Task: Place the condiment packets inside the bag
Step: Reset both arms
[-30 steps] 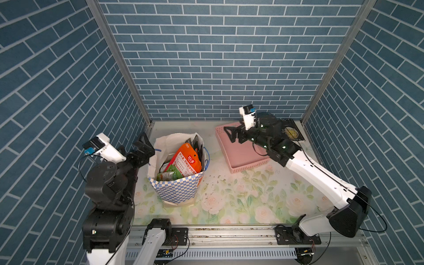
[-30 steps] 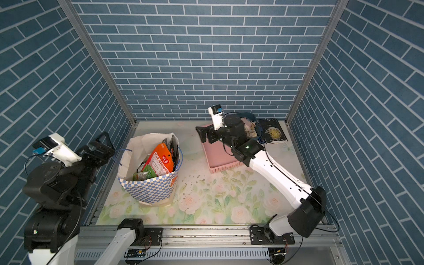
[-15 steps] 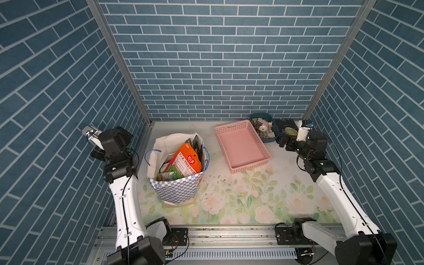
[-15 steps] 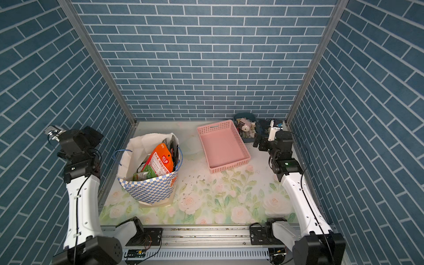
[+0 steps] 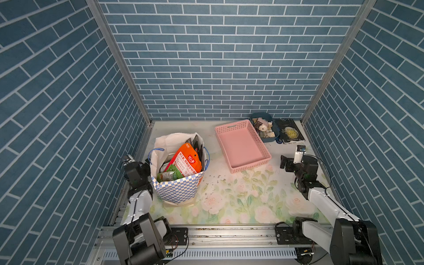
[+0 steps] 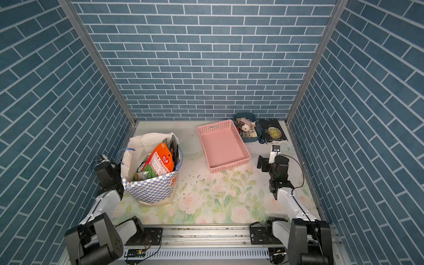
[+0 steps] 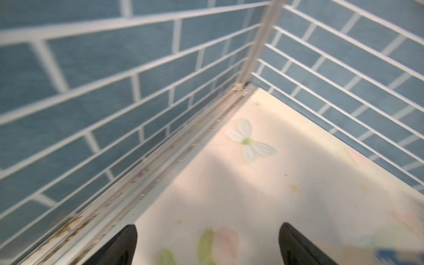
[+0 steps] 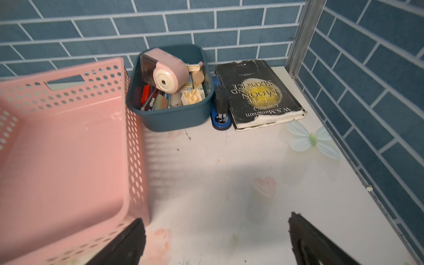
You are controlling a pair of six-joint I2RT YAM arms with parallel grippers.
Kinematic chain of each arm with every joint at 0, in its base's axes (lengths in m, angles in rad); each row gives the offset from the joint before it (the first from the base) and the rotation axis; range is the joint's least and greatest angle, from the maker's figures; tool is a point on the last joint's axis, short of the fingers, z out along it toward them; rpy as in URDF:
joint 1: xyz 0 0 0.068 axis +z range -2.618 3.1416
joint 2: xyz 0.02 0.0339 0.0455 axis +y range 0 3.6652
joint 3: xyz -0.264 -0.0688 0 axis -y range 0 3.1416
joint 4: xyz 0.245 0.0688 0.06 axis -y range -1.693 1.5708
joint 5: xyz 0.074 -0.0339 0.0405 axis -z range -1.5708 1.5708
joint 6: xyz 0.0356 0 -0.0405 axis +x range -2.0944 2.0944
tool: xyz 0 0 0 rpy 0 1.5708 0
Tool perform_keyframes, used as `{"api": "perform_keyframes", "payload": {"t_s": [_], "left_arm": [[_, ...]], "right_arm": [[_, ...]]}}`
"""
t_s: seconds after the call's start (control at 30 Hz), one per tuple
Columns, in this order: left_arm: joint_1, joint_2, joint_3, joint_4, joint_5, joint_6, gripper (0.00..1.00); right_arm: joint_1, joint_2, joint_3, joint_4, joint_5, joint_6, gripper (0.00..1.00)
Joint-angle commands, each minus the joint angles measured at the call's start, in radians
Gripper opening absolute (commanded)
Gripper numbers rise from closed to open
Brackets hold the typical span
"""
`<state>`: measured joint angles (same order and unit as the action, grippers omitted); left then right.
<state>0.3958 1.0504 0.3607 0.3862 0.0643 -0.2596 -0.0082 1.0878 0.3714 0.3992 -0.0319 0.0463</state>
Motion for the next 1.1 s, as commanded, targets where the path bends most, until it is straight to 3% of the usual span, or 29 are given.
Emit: {"api": "perform_keyframes", "payload": {"t_s": [0.0,0.27,0.33,0.43,0.53,0.7,0.83,0.9,1.07], "left_arm": [[-0.129,0.008,-0.032,0.309,-0.028,0.145,1.00],[-0.272,0.186,-0.157,0.624,-0.019,0.112,1.00],[-0.302,0.238,-0.197,0.740,-0.026,0.106,1.00],[-0.328,0.261,-0.182,0.746,-0.066,0.138,1.00],[-0.332,0.325,-0.229,0.916,-0.084,0.157,1.00],[-0.346,0.463,-0.272,1.139,-0.097,0.164,1.00],[-0.388,0.456,-0.170,0.921,-0.154,0.194,1.00],[-0.402,0.462,-0.176,0.945,-0.181,0.204,1.00],[-0.408,0.460,-0.149,0.889,-0.085,0.251,1.00]], "right_arm": [[-0.005,0.028,-0.065,0.317,0.017,-0.067,1.00],[0.019,0.192,-0.180,0.649,-0.020,-0.047,1.00],[0.026,0.236,-0.158,0.662,-0.016,-0.064,1.00],[0.034,0.311,-0.151,0.771,-0.015,-0.090,1.00],[0.040,0.447,-0.147,0.894,-0.016,-0.096,1.00],[0.040,0.448,-0.151,0.891,0.015,-0.090,1.00],[0.040,0.451,-0.143,0.875,0.011,-0.088,1.00],[0.040,0.451,-0.144,0.875,0.013,-0.088,1.00],[0.040,0.448,-0.149,0.882,0.013,-0.088,1.00]]}}
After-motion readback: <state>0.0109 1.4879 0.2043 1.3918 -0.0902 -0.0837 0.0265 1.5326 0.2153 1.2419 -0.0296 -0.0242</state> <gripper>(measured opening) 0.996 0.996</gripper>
